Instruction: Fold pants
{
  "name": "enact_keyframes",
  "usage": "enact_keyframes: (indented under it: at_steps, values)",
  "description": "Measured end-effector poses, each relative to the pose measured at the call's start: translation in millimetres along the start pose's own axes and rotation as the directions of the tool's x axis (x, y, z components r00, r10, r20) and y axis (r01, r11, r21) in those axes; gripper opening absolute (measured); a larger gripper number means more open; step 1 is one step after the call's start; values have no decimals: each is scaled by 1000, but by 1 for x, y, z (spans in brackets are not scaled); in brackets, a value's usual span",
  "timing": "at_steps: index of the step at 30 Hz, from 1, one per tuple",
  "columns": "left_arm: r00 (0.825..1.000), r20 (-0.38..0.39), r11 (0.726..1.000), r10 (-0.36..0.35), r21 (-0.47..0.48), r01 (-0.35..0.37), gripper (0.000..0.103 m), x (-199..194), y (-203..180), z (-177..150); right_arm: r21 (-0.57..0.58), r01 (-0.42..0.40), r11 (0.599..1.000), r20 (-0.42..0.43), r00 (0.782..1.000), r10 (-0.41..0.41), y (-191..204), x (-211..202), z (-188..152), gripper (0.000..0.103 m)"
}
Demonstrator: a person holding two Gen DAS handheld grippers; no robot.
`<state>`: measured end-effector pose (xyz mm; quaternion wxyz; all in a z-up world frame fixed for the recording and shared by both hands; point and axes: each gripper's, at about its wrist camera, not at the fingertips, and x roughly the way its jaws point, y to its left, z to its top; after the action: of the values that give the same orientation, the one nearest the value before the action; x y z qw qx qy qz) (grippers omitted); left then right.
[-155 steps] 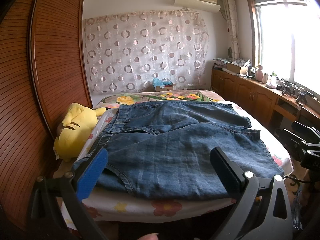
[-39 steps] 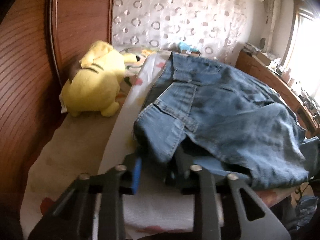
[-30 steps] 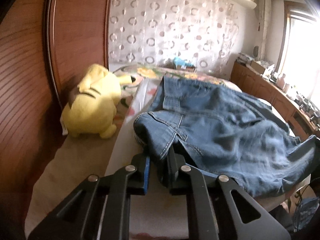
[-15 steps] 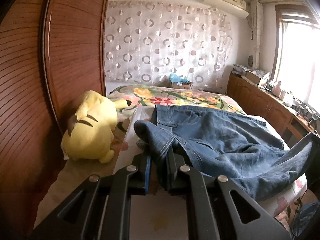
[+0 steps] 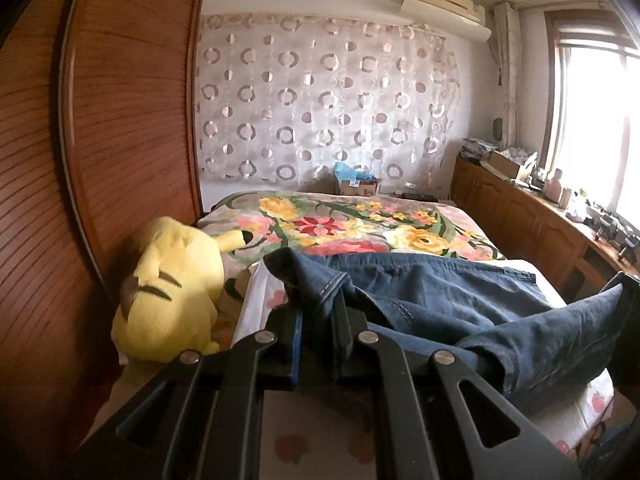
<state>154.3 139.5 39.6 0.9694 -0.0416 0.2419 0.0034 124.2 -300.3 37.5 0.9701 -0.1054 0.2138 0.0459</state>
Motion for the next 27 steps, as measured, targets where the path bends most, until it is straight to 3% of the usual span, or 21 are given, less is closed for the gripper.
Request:
enact_keyframes:
  at_steps: [12, 27]
  values:
    - [998, -67, 1000, 22, 20, -21, 7, 84, -12, 20, -10, 0, 1000, -78, 997, -1, -29, 80, 6, 2]
    - [997, -73, 997, 34, 73, -29, 7, 177, -32, 76, -33, 40, 999, -110, 993, -43, -59, 164, 42, 2]
